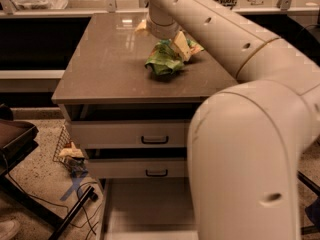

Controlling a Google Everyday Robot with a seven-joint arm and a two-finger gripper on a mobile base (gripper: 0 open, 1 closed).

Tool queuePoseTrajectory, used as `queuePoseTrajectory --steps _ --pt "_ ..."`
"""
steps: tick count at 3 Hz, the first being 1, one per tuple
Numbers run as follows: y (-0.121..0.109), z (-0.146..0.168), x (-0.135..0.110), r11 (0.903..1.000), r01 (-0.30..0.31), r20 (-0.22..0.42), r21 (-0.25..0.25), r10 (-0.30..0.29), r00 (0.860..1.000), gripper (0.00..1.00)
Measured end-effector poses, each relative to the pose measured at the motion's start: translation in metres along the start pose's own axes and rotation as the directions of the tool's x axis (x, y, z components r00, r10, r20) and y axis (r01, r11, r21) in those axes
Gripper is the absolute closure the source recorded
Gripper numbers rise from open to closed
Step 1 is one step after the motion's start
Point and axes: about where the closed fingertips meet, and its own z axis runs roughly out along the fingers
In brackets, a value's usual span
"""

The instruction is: Place green rice chip bag into bottom drawer

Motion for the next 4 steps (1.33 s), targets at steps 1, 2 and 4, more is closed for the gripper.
queuePoseTrajectory --steps 1,2,4 --pt "0.0095 0.0239 0.0077 0.9977 -0.018 0.010 -0.066 0.018 1.000 0.25" --pt "0.0101 0.0269 0.0075 0.9975 -0.018 0.012 -0.068 0.019 1.000 0.48" --pt "0.0107 0.0317 0.0061 0.9974 -0.018 0.019 -0.070 0.019 1.000 0.93"
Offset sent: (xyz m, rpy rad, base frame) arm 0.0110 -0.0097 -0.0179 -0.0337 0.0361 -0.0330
